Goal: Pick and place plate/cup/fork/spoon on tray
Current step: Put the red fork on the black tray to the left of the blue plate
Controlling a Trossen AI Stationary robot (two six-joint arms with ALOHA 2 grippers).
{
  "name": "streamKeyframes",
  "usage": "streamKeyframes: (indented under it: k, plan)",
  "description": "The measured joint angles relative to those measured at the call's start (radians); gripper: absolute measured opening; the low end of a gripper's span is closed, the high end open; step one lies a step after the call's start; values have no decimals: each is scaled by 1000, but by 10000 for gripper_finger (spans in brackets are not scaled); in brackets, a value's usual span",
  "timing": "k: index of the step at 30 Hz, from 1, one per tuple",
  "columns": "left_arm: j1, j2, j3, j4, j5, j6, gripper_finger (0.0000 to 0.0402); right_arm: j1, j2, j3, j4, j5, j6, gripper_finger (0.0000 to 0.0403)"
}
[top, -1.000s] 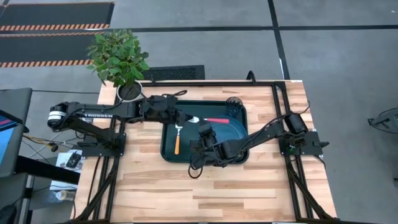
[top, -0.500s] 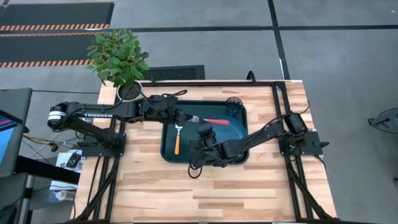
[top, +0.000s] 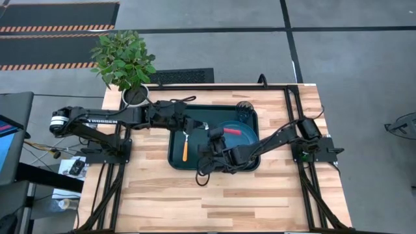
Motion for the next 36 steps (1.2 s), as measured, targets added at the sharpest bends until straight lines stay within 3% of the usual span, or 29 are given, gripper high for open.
streamKeyframes:
  k: [6,15,23,29,36]
  plan:
    - [29,0,0,-11,-20,83,1,16,0,0,0,-18,74,252]
    - [102,0,0,-76,-62,252,0,47,0,0,0,-18,181,255]
    - [155,0,0,-163,-62,442,0,86,0,0,-1,-51,427,255]
    - [158,0,0,-256,-61,515,0,127,0,0,-4,-300,743,255]
    - [142,0,0,-312,-8,570,0,123,0,0,-52,-866,1084,255]
